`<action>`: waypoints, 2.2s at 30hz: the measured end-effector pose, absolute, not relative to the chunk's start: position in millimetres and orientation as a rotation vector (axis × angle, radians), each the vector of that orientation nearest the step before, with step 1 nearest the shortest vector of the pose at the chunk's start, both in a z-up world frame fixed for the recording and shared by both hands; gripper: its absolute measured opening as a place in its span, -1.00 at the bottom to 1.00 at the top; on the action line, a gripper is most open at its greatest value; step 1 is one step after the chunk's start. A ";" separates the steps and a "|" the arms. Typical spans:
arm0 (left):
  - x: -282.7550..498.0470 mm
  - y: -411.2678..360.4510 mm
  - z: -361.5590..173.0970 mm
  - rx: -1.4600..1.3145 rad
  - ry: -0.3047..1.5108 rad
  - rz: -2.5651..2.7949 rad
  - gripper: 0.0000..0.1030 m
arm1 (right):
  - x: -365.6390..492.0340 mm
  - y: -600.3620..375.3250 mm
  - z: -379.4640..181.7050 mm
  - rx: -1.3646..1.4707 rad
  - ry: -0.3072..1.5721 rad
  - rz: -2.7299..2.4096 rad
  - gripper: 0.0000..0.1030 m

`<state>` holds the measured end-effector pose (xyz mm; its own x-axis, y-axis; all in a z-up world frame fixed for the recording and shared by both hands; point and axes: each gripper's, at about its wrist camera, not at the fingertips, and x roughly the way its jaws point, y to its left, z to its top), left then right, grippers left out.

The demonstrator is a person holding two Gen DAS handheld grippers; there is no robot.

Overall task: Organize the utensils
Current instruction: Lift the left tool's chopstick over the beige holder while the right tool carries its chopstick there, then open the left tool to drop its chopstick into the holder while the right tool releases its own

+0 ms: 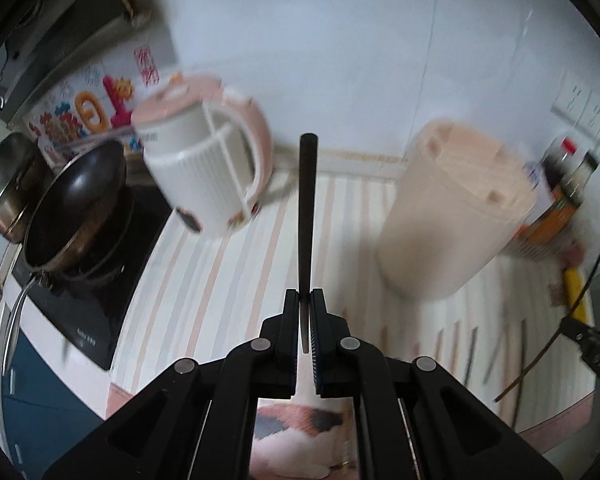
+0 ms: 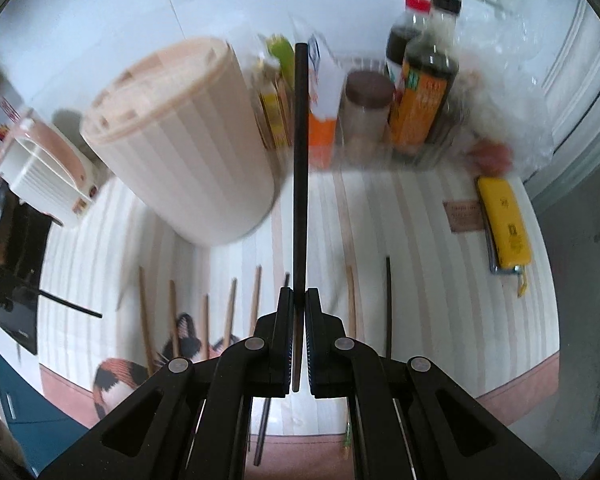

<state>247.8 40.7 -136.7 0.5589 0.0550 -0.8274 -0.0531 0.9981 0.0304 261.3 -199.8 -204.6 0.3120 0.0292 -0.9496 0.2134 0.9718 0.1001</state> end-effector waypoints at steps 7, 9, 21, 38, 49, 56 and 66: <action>265.3 27.7 -82.0 -0.075 0.890 -0.007 -0.95 | 279.5 -197.0 -145.4 0.221 1.150 -0.087 -0.89; 269.5 23.6 -67.4 -0.089 0.867 -0.024 -0.95 | 286.9 -196.7 -126.8 0.221 1.128 -0.076 -0.89; 326.4 -0.8 15.0 -0.181 0.762 -0.129 -0.95 | 367.5 -207.1 -35.6 0.248 0.948 -0.022 -0.89; 405.3 -34.2 -43.6 -0.132 0.966 -0.183 -0.95 | 466.9 -197.6 -81.0 0.294 0.967 0.025 -0.89; 405.1 -31.0 -59.4 -0.202 1.073 -0.224 -0.84 | 473.1 -189.2 -127.4 0.286 1.130 0.095 -0.84; 376.3 -14.3 -21.1 -0.170 0.929 -0.127 0.46 | 437.2 -211.8 -98.4 0.347 1.072 0.067 -0.04; 317.2 22.1 -58.2 -0.098 0.926 0.007 1.00 | 343.0 -234.6 -97.5 0.353 1.014 -0.097 0.72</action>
<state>317.2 22.1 -58.2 0.6013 -0.0360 -0.7982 -0.0483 0.9955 -0.0813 343.0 -234.6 -97.5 0.5296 0.0829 -0.8442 0.2419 0.9391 0.2440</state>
